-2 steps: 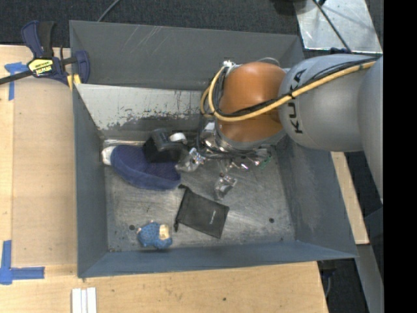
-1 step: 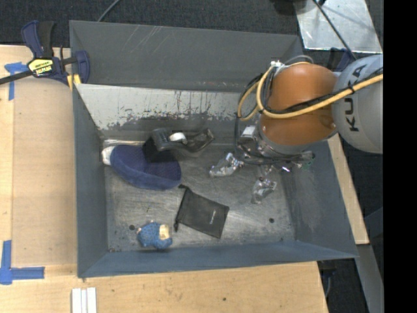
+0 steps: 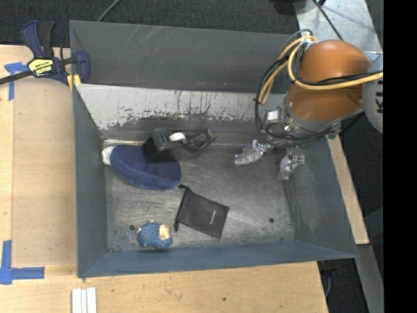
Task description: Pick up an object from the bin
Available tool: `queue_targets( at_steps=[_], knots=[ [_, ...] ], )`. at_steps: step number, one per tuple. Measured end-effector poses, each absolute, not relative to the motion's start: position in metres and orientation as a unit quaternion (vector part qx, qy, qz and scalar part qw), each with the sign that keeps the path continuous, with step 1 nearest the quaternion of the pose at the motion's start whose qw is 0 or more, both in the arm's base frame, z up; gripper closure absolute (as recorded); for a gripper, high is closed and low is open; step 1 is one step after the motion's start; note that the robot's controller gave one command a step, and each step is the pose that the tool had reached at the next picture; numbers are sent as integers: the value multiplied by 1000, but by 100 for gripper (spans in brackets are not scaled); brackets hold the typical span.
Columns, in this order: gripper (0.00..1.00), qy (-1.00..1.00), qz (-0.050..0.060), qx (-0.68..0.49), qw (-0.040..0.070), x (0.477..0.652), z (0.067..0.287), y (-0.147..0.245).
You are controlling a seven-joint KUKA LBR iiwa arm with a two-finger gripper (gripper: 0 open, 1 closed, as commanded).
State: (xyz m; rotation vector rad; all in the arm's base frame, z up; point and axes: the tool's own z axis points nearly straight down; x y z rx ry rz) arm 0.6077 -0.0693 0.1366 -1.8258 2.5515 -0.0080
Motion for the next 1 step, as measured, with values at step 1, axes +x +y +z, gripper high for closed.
queue_targets(
  at_steps=[1],
  knots=[
    [0,820,1,-572,4,619,123,14]
  ],
)
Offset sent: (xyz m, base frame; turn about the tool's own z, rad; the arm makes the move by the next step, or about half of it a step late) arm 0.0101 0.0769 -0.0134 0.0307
